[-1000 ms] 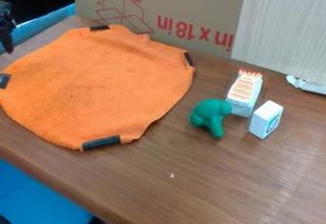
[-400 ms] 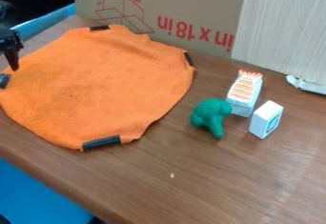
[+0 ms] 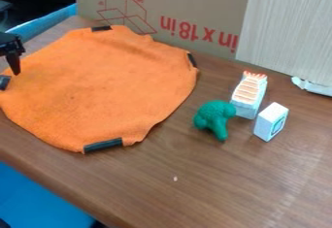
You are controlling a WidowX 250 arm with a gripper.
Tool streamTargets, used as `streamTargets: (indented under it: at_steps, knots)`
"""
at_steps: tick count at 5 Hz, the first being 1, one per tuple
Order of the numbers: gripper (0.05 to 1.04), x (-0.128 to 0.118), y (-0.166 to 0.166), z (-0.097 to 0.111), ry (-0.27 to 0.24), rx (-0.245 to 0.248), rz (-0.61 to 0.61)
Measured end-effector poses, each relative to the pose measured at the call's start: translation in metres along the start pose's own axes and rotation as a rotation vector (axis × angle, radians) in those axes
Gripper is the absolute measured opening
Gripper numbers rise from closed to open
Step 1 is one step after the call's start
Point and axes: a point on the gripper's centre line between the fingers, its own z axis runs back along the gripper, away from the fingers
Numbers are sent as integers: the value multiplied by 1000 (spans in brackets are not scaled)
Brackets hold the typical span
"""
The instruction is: Fold the cloth from bottom left to the top right
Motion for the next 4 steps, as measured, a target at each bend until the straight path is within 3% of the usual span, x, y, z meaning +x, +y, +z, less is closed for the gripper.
streamTargets:
  at_steps: [1, 3, 4]
  knots:
    - [956, -4, 0, -10, 25, 1, 14]
    - [382, -5, 0, -14, 30, -3, 48]
    - [166, -7, 0, -16, 27, -18, 44]
